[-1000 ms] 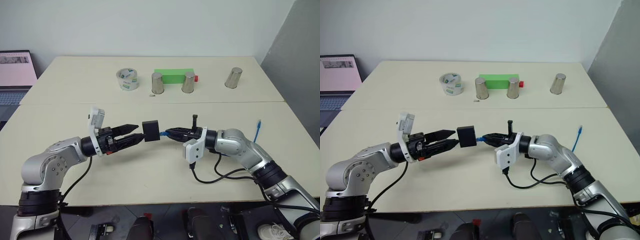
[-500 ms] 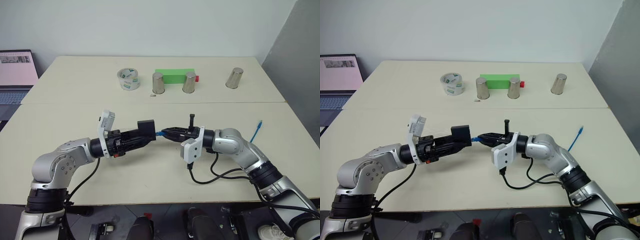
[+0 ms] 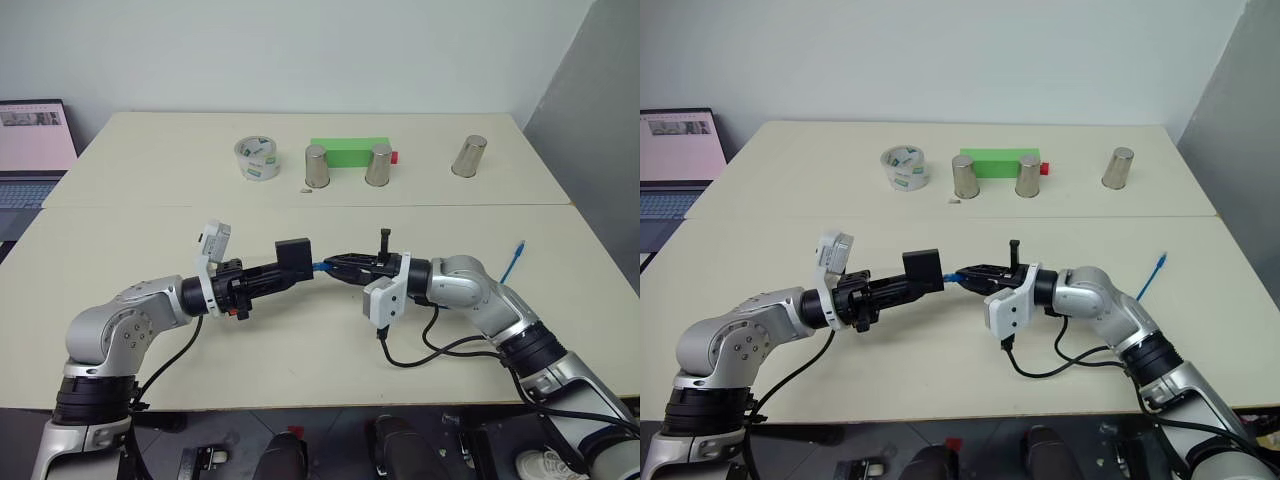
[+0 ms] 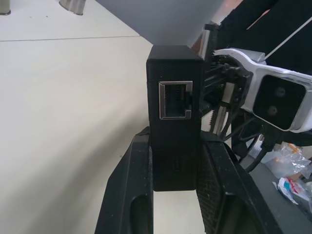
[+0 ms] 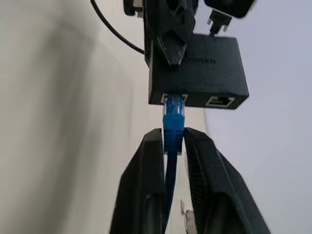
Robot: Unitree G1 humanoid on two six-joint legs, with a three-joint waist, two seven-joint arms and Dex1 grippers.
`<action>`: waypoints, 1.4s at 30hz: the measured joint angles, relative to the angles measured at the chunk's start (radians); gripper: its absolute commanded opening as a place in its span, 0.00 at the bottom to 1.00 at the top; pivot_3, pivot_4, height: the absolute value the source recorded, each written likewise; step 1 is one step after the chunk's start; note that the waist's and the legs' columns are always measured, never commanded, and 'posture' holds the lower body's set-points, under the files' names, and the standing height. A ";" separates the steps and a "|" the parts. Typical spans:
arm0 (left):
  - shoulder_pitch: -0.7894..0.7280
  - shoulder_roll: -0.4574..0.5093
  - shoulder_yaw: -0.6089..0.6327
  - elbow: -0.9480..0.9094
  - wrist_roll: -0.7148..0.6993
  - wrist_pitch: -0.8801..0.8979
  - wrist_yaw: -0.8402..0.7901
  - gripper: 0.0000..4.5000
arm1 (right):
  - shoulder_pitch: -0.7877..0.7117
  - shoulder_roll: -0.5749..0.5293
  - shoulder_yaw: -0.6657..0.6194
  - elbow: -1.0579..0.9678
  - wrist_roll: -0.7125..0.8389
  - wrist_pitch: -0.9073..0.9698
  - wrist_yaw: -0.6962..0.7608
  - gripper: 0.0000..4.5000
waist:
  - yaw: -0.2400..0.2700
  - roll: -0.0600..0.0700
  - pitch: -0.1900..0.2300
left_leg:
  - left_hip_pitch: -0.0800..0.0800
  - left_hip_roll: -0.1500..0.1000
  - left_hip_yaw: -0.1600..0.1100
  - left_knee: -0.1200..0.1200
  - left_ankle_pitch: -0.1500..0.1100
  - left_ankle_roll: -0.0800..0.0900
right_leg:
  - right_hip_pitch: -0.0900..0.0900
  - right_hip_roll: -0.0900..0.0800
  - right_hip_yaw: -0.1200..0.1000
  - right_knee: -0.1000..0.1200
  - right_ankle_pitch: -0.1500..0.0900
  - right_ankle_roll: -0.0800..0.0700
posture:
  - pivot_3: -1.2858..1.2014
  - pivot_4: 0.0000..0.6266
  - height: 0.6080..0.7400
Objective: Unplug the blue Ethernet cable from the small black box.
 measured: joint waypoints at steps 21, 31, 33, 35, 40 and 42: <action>-0.021 0.028 -0.144 0.019 0.172 -0.233 -0.253 0.17 | 0.133 -0.049 -0.173 -0.478 0.980 1.388 0.221 0.57 | 0.002 0.000 0.000 | -0.001 0.000 -0.001 0.000 0.000 0.000 | 0.000 0.001 -0.001 -0.001 -0.002 0.004 | 0.52 0.24 1.00; -0.022 0.027 -0.165 0.020 0.190 -0.264 -0.286 0.17 | 0.082 -0.020 -0.156 -0.453 0.977 1.462 0.265 0.57 | 0.001 0.000 0.000 | -0.002 0.000 -0.001 0.000 0.000 0.000 | 0.000 0.001 -0.001 -0.001 -0.003 0.004 | 0.52 0.24 1.00; -0.022 0.027 -0.165 0.020 0.192 -0.266 -0.286 0.17 | 0.072 -0.014 -0.156 -0.450 0.976 1.471 0.269 0.57 | 0.001 0.000 0.000 | -0.002 0.000 -0.001 0.000 0.000 0.000 | 0.000 0.001 -0.001 -0.001 -0.003 0.004 | 0.52 0.24 1.00; -0.022 0.027 -0.165 0.020 0.192 -0.266 -0.286 0.17 | 0.071 -0.005 -0.156 -0.445 0.974 1.478 0.270 0.57 | 0.000 0.000 0.000 | -0.002 0.000 -0.001 0.000 0.000 0.000 | 0.000 0.001 -0.002 -0.001 -0.003 0.004 | 0.52 0.24 1.00; -0.021 0.026 -0.165 0.019 0.192 -0.266 -0.283 0.17 | 0.070 0.001 -0.146 -0.434 0.965 1.482 0.278 0.57 | 0.000 0.000 0.000 | -0.002 0.000 -0.001 0.000 0.000 0.000 | 0.000 0.001 -0.001 -0.001 -0.003 0.004 | 0.52 0.24 1.00; -0.020 0.024 -0.165 0.019 0.192 -0.266 -0.281 0.17 | 0.069 0.002 -0.140 -0.430 0.956 1.482 0.284 0.57 | 0.000 0.000 0.000 | -0.002 0.000 -0.001 0.000 0.000 0.000 | -0.001 0.001 -0.002 -0.001 -0.003 0.004 | 0.52 0.24 1.00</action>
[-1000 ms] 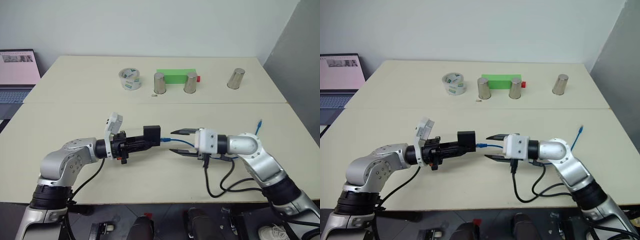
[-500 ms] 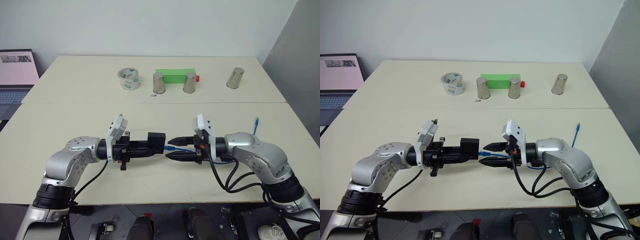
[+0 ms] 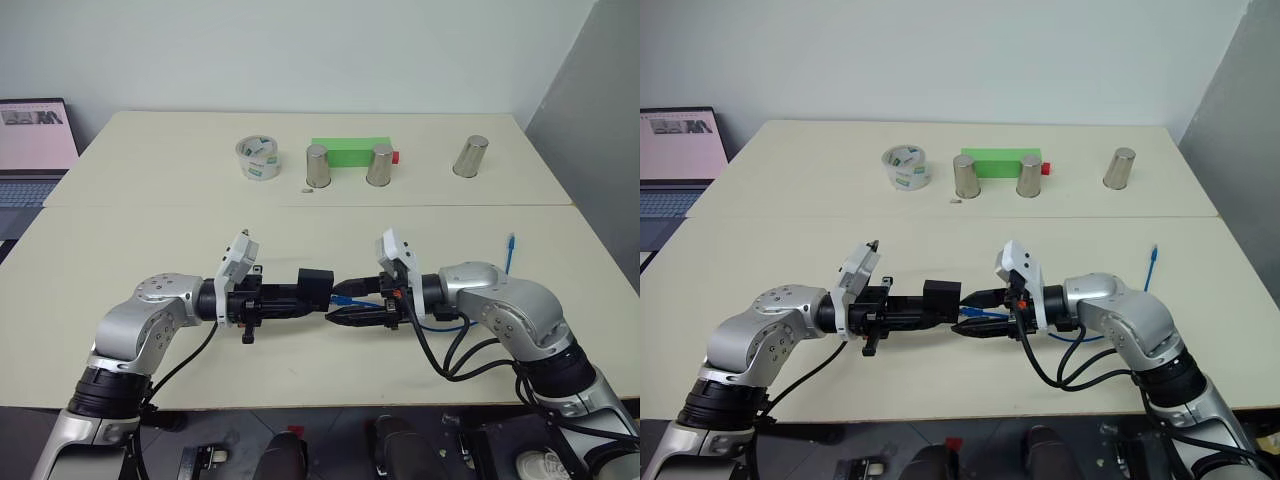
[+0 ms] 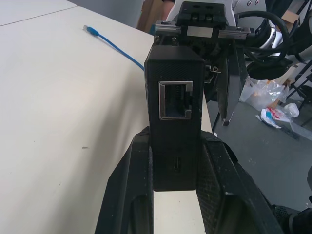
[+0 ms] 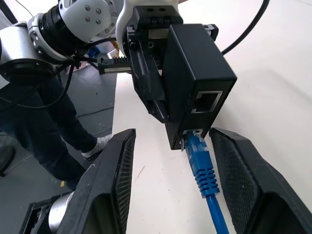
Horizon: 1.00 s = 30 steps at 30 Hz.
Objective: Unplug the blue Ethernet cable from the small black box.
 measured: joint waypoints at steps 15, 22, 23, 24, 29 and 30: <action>0.009 0.003 -0.006 -0.023 0.009 -0.013 -0.020 0.17 | -0.010 0.000 0.008 0.021 -0.023 0.007 0.032 0.16 | 0.000 0.000 0.000 | 0.000 0.000 0.000 0.000 0.000 0.000 | 0.000 0.000 0.000 0.000 0.000 0.000 | 0.52 0.24 1.00; 0.009 0.013 -0.028 -0.029 0.028 -0.047 -0.048 0.17 | -0.027 -0.023 0.022 0.021 -0.026 0.020 0.081 0.16 | 0.000 0.000 0.000 | 0.000 0.000 0.000 0.000 0.000 0.000 | 0.000 0.000 0.000 0.000 0.000 0.000 | 0.52 0.24 1.00; 0.009 0.013 -0.029 -0.029 0.028 -0.048 -0.049 0.17 | -0.029 -0.024 0.022 0.021 -0.027 0.020 0.084 0.16 | 0.000 0.000 0.000 | 0.000 0.000 0.000 0.000 0.000 0.000 | 0.000 0.000 0.000 0.000 0.000 0.000 | 0.52 0.24 1.00; 0.009 0.013 -0.028 -0.030 0.028 -0.048 -0.048 0.17 | -0.030 -0.024 0.022 0.021 -0.030 0.020 0.087 0.16 | 0.000 0.000 0.000 | 0.000 0.000 0.000 0.000 0.000 0.000 | 0.000 0.000 0.000 0.000 0.000 0.000 | 0.52 0.24 1.00; 0.010 0.014 -0.028 -0.028 0.029 -0.046 -0.046 0.17 | -0.033 -0.013 0.019 0.021 -0.033 0.023 0.090 0.39 | 0.000 0.000 0.000 | 0.000 0.000 0.000 0.000 0.000 0.000 | 0.000 0.000 0.000 0.000 0.000 0.000 | 0.52 0.24 1.00; 0.010 0.014 -0.028 -0.027 0.029 -0.045 -0.046 0.17 | -0.033 -0.008 0.020 0.020 -0.033 0.024 0.090 0.44 | 0.000 0.000 0.000 | 0.000 0.000 0.000 0.000 0.000 0.000 | 0.000 0.000 0.000 0.000 0.000 0.000 | 0.52 0.24 1.00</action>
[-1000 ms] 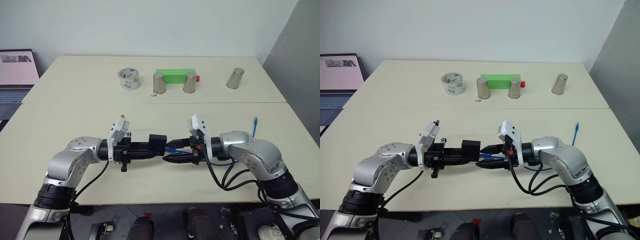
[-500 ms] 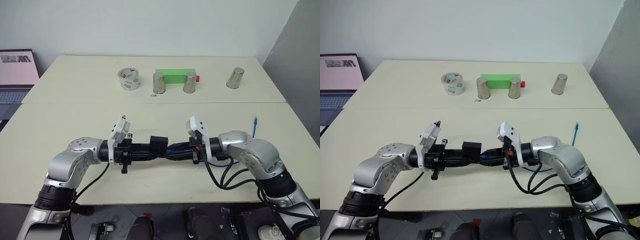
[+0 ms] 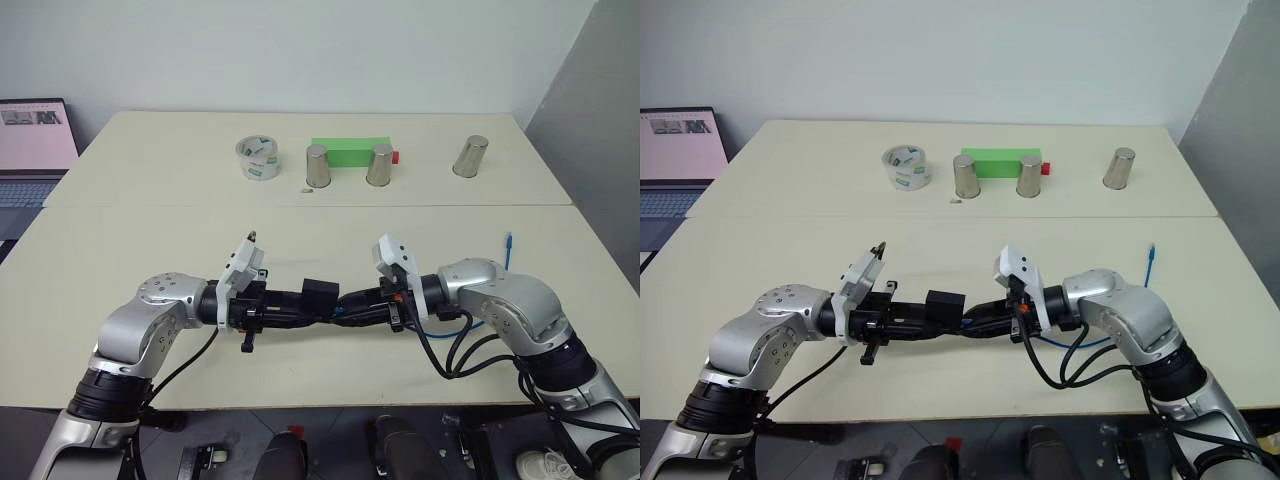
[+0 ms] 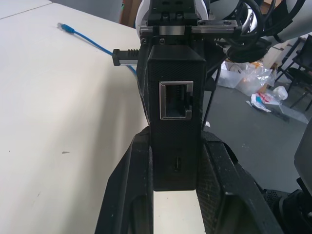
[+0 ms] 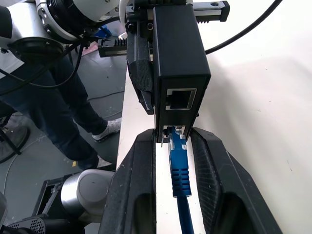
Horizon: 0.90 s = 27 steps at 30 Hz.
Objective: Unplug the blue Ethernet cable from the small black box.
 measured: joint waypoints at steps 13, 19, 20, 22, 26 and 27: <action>0.002 0.001 0.000 0.001 0.001 0.001 0.004 0.17 | 0.000 -0.009 -0.001 0.000 0.015 0.047 0.005 0.48 | 0.000 0.000 0.000 | 0.000 0.000 0.000 0.000 0.000 0.000 | 0.000 0.000 0.000 0.000 0.000 0.000 | 0.52 0.24 1.00; 0.009 0.001 0.000 0.001 0.001 0.001 0.014 0.17 | -0.003 -0.011 -0.002 0.027 0.015 0.047 0.009 0.48 | 0.000 0.000 0.000 | 0.000 0.000 0.000 0.000 0.000 0.000 | 0.000 0.000 0.000 0.000 0.000 0.000 | 0.52 0.24 1.00; 0.009 0.001 0.000 0.001 0.001 0.001 0.017 0.17 | -0.005 -0.008 -0.003 0.029 0.015 0.047 0.009 0.48 | 0.000 0.000 0.000 | 0.000 0.000 0.000 0.000 0.000 0.000 | 0.000 0.000 0.000 0.000 0.000 0.000 | 0.52 0.24 1.00; 0.009 0.001 0.000 0.001 0.000 0.001 0.019 0.17 | -0.007 0.004 -0.009 0.033 0.016 0.047 0.005 0.48 | 0.000 0.000 0.000 | 0.000 0.000 0.000 0.000 0.000 0.000 | 0.000 0.000 0.000 0.000 0.000 0.000 | 0.52 0.24 1.00; 0.019 0.000 0.013 0.001 -0.007 0.002 0.029 0.17 | -0.007 0.010 -0.014 0.052 0.015 0.043 0.003 0.48 | 0.000 0.000 0.000 | 0.000 0.000 0.000 0.000 0.000 0.000 | 0.000 0.000 0.000 0.000 0.000 0.000 | 0.52 0.24 1.00; 0.027 -0.002 0.029 0.001 -0.019 0.010 0.042 0.17 | -0.006 0.011 -0.023 0.057 0.016 0.040 0.002 0.48 | 0.000 0.000 0.000 | 0.000 0.000 0.000 0.000 0.000 0.000 | 0.000 0.000 0.000 0.000 0.000 0.000 | 0.52 0.24 1.00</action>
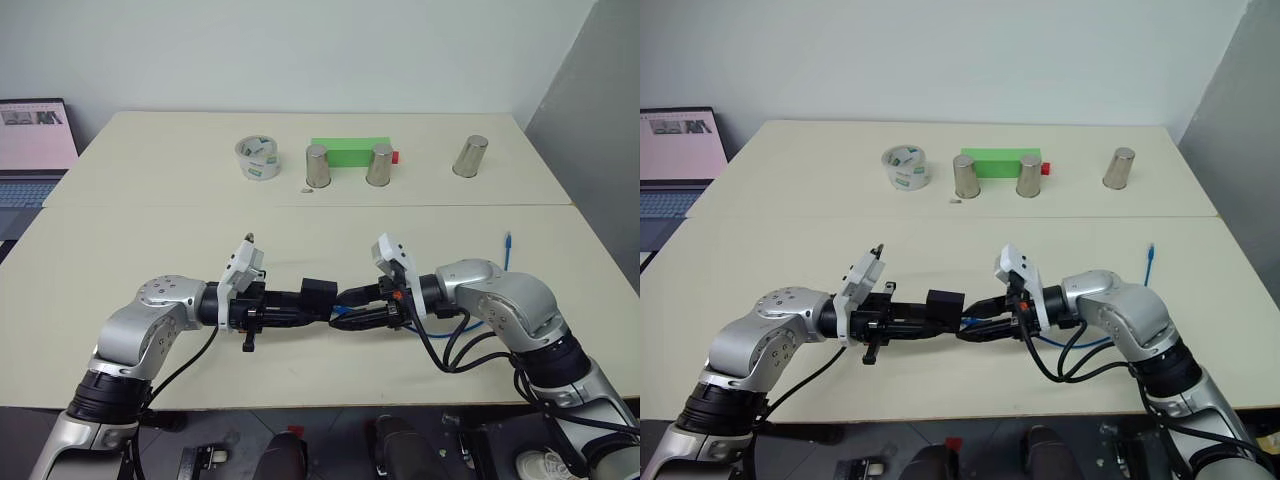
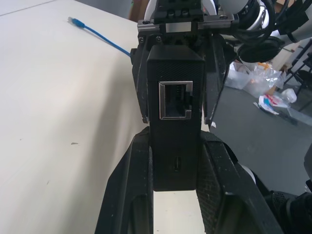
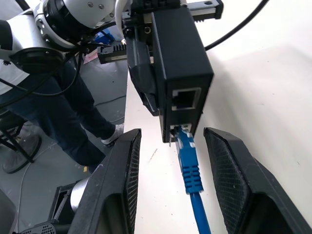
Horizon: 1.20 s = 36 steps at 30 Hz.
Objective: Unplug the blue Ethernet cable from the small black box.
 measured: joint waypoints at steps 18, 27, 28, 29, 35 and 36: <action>0.054 -0.038 0.087 -0.059 -0.119 0.111 0.071 0.17 | 0.037 0.090 -0.098 -0.009 0.083 0.064 -0.070 0.48 | 0.000 0.000 0.000 | 0.000 0.000 0.000 0.000 0.000 0.000 | 0.000 0.000 0.000 0.000 0.000 0.000 | 0.52 0.24 1.00; 0.049 -0.038 0.089 -0.049 -0.119 0.111 0.086 0.17 | 0.049 0.089 -0.109 -0.022 0.112 0.083 -0.091 0.48 | 0.000 0.000 0.000 | 0.000 0.000 0.000 0.000 0.000 0.000 | 0.000 0.000 0.000 0.000 0.000 0.000 | 0.52 0.24 1.00; 0.049 -0.038 0.089 -0.049 -0.120 0.111 0.086 0.17 | 0.049 0.089 -0.111 -0.022 0.113 0.084 -0.092 0.48 | 0.000 0.000 0.000 | 0.000 0.000 0.000 0.000 0.000 0.000 | 0.000 0.000 0.000 0.000 0.000 0.000 | 0.52 0.24 1.00; 0.049 -0.039 0.089 -0.049 -0.120 0.112 0.088 0.17 | 0.049 0.089 -0.113 -0.022 0.114 0.085 -0.094 0.48 | 0.000 0.000 0.000 | 0.000 0.000 0.000 0.000 0.000 0.000 | 0.000 0.000 0.000 0.000 0.000 0.000 | 0.52 0.24 1.00; 0.049 -0.039 0.089 -0.049 -0.120 0.111 0.090 0.17 | 0.049 0.089 -0.117 -0.019 0.115 0.085 -0.102 0.48 | 0.000 0.000 0.000 | 0.000 0.000 0.000 0.000 0.000 0.000 | 0.000 0.000 0.000 0.000 0.000 0.000 | 0.52 0.24 1.00; 0.049 -0.039 0.089 -0.049 -0.120 0.111 0.090 0.17 | 0.049 0.089 -0.117 -0.018 0.115 0.085 -0.102 0.39 | 0.000 0.000 0.000 | 0.000 0.000 0.000 0.000 0.000 0.000 | 0.000 0.000 0.000 0.000 0.000 0.000 | 0.52 0.24 1.00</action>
